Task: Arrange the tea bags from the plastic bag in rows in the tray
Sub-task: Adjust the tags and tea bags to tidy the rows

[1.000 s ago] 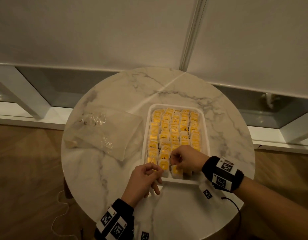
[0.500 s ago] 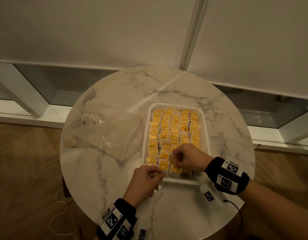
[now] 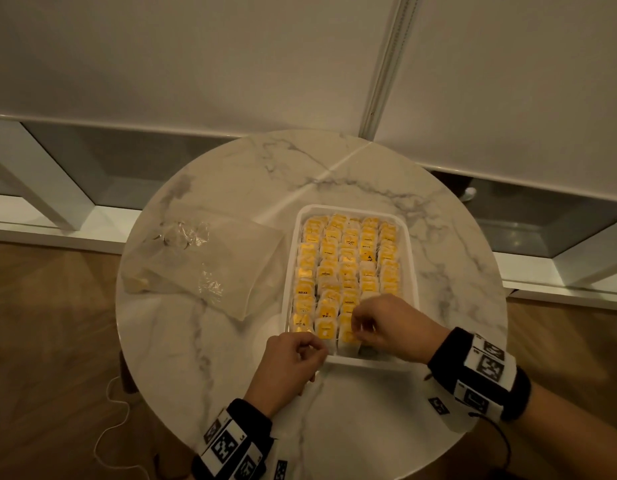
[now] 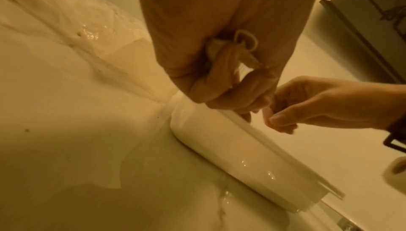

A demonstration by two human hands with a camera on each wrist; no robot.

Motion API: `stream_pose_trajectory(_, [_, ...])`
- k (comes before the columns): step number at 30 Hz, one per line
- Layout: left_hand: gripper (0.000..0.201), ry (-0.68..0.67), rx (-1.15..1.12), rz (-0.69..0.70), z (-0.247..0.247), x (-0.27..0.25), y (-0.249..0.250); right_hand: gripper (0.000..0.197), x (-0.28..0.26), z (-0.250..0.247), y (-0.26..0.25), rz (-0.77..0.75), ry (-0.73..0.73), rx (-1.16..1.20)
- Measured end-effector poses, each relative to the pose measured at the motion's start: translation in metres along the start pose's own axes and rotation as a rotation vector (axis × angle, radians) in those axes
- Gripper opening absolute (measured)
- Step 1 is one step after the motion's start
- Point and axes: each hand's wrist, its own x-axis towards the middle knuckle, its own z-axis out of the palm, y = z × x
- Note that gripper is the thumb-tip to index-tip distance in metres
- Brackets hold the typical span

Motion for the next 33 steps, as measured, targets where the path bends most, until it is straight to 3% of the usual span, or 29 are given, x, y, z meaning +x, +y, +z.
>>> stream_pose_trajectory(3, [0.006, 0.005, 0.115, 0.067, 0.003, -0.001, -0.005, 0.017, -0.002, 0.010, -0.001, 0.024, -0.215, 0.032])
stream_pose_trajectory(9, [0.008, 0.002, 0.236, 0.086, 0.004, 0.001, -0.009, 0.019, 0.023, 0.021, 0.007, 0.132, -0.340, 0.086])
stream_pose_trajectory(20, [0.005, -0.026, 0.236, 0.126, -0.003, 0.006, -0.007, 0.017, 0.034, 0.024, 0.013, 0.268, -0.248, 0.212])
stream_pose_trajectory(27, [0.004, -0.025, 0.233, 0.139, -0.003, 0.006, -0.005, 0.020, 0.030, 0.031, 0.004, 0.224, -0.336, 0.249])
stream_pose_trajectory(33, [0.005, -0.033, 0.234, 0.135, -0.004, 0.007, -0.006, 0.017, 0.038, 0.034, 0.007, 0.264, -0.271, 0.222])
